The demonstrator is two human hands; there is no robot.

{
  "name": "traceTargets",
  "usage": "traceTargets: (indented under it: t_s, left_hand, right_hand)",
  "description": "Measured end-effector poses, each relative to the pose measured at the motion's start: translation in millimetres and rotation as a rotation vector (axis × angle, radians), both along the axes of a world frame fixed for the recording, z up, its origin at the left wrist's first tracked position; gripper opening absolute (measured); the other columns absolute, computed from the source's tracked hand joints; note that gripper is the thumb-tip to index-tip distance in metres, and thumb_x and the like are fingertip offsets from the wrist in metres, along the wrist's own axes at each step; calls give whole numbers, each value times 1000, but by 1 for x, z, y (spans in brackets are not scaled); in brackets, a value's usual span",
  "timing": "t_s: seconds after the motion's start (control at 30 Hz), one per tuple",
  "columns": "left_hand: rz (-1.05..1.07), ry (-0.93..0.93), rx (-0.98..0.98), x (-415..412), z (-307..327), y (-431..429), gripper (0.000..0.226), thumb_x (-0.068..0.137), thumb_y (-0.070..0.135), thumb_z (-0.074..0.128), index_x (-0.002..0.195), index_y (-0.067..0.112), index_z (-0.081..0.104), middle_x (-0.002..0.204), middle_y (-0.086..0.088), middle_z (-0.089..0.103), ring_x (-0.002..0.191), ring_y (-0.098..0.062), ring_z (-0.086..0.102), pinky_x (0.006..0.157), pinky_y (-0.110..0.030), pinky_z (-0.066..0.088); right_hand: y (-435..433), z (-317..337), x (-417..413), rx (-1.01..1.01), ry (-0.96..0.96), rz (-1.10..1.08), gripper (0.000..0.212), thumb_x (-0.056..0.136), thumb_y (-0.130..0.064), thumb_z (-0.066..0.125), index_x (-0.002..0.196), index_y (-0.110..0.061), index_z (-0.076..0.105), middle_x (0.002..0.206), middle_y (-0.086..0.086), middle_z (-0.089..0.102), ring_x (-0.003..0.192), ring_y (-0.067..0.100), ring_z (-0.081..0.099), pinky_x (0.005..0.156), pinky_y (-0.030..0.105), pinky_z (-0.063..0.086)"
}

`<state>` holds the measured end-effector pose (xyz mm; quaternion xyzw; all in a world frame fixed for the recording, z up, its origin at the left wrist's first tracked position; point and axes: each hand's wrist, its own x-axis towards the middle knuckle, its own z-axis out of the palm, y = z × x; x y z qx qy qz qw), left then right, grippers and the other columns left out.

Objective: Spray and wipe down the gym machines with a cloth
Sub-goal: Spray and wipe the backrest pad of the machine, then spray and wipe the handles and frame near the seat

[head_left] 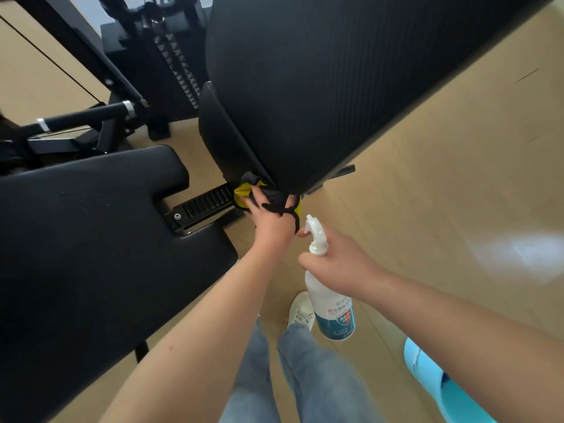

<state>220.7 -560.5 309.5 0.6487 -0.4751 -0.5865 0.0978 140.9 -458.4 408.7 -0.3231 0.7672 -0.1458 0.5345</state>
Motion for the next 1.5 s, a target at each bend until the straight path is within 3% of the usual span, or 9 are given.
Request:
traceTargets:
  t_s: [0.17, 0.3, 0.43, 0.53, 0.67, 0.83, 0.97, 1.27, 1.5]
  left_hand:
    - [-150, -104, -145, 4, -16, 7, 115, 92, 40, 73, 160, 27, -18, 169, -6, -21, 155, -38, 16, 121, -52, 31]
    - [-137, -115, -196, 8, -32, 12, 110, 94, 32, 71, 161, 23, -15, 172, -8, -5, 151, -36, 29, 118, -51, 38]
    - [-157, -194, -168, 20, -47, 9, 102, 91, 45, 71, 158, 39, -6, 168, -5, 22, 134, -31, 52, 107, -51, 50]
    - [-116, -284, -92, 20, -54, 6, 91, 90, 49, 71, 155, 32, 10, 144, -5, 52, 113, -28, 62, 93, -47, 57]
    - [-27, -262, 57, 25, -57, 3, 63, 97, 28, 67, 148, 22, 31, 114, 0, 53, 80, -9, 48, 79, -31, 41]
    - [251, -190, 202, 49, -56, 11, 27, 101, 15, 55, 128, 12, 59, 112, -8, 62, 107, -22, 61, 92, -33, 47]
    - [424, -17, 379, 71, -46, 24, 12, 100, 36, 58, 103, 24, 58, 108, -8, 69, 104, -31, 65, 101, -50, 51]
    - [750, 240, 532, 112, 2, 45, 54, 95, 48, 67, 135, 15, 51, 124, -12, 67, 109, -32, 67, 95, -49, 58]
    - [857, 529, 513, 130, 62, 62, 46, 101, 36, 57, 135, 6, 55, 124, -20, 70, 110, -34, 70, 97, -49, 57]
  right_hand:
    - [30, -22, -13, 63, -6, -29, 35, 92, -30, 58, 125, -38, 52, 85, -5, 61, 83, 14, 60, 66, 32, 40]
    - [45, -49, -19, 124, 23, -54, 40, 84, -40, 57, 123, -44, 54, 87, -8, 65, 85, 17, 66, 70, 35, 49]
    - [53, -70, -14, 138, -17, -90, 45, 87, -37, 57, 131, -44, 54, 89, -13, 63, 92, 18, 65, 74, 35, 49]
    - [55, -79, -10, 117, -45, -120, 43, 90, -32, 58, 132, -41, 54, 98, -4, 68, 94, 20, 66, 71, 33, 45]
    - [54, -85, 0, 116, -37, -152, 39, 89, -32, 59, 127, -42, 55, 103, 0, 71, 96, 19, 67, 73, 34, 49]
    - [48, -76, 13, 67, -46, -77, 32, 92, -32, 59, 123, -41, 57, 99, -3, 68, 93, 16, 65, 70, 31, 45]
    - [42, -64, 21, 27, -32, -12, 33, 93, -30, 59, 124, -41, 55, 100, -8, 66, 93, 12, 61, 71, 31, 44]
    - [18, -28, 41, -51, -22, 108, 35, 94, -28, 59, 128, -36, 55, 98, -10, 60, 92, 14, 60, 74, 34, 50]
    - [-6, 16, 55, -106, 60, 174, 40, 94, -26, 57, 132, -37, 57, 91, -14, 60, 84, 7, 58, 64, 26, 41]
